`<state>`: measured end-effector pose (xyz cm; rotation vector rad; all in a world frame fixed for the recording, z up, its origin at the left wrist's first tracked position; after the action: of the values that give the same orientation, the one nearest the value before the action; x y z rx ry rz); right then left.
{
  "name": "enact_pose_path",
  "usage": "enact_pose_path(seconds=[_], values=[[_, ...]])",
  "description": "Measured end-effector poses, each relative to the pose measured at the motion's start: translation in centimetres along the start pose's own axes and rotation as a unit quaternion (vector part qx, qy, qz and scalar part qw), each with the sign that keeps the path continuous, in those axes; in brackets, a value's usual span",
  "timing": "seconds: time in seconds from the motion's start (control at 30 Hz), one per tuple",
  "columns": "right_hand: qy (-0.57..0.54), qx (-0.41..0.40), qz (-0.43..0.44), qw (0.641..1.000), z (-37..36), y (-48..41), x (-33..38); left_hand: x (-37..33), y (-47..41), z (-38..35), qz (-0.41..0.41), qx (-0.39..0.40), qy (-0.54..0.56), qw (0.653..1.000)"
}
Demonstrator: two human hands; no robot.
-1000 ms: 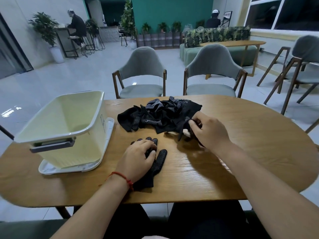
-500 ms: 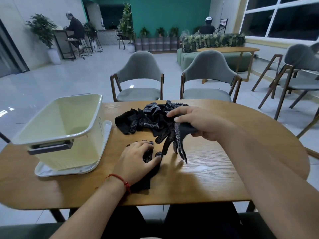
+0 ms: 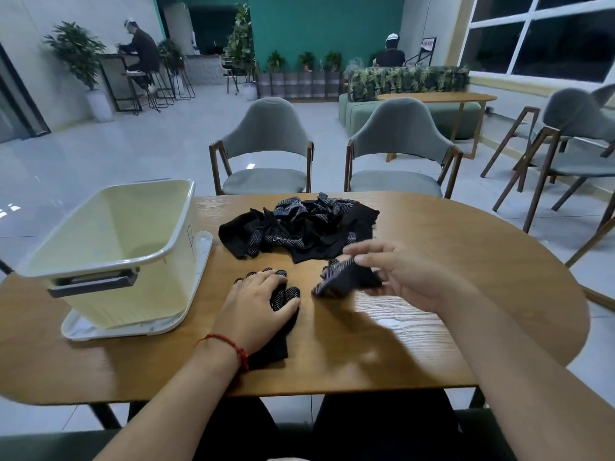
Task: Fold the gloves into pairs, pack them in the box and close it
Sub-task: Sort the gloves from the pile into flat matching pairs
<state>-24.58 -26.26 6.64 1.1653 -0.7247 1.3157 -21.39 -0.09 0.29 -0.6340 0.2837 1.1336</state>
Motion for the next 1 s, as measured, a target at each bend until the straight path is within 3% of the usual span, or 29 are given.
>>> enact_pose_path(seconds=[0.2,0.4,0.43,0.53,0.57,0.67,0.77,1.0], values=[[0.241,-0.024,-0.059,0.968,1.1,1.1,-2.2,-0.1,0.0,0.0,0.005,0.008,-0.013,1.0],[0.381,-0.01,-0.088,0.921,1.0,0.3,-3.5,-0.3,0.1,0.1,0.009,0.012,-0.011,1.0],[0.415,-0.019,-0.091,0.905,1.0,0.4,-3.6,-0.3,0.1,0.1,0.008,0.011,-0.01,1.0],[0.583,-0.118,-0.057,0.802,1.3,1.1,-2.1,-0.4,0.1,0.1,0.003,0.002,-0.004,1.0],[0.603,-0.15,-0.033,0.783,0.9,1.2,-1.5,-0.4,0.1,0.2,0.001,0.002,-0.006,1.0],[0.586,-0.187,0.073,0.785,-1.0,0.9,-0.4,-0.3,0.1,-0.1,0.003,0.017,-0.015,1.0],[0.559,-0.153,0.152,0.8,-3.5,-0.4,-0.8,-0.3,0.1,-0.1,0.01,0.031,-0.016,0.999],[0.576,-0.114,0.091,0.804,-6.7,-3.4,-4.4,0.3,-0.3,-1.8,0.068,0.163,-0.088,0.98]])
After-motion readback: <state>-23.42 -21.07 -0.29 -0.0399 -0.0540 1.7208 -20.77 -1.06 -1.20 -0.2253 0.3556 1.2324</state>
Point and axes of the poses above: each hand's wrist, its own y-axis away from the middle knuckle, its own z-axis out of the back of the hand, x = y × z, the point moved 6 cm from there along -y, towards the middle knuckle, and after that the axes turned 15 degrees about y, right-handed, at the moved point
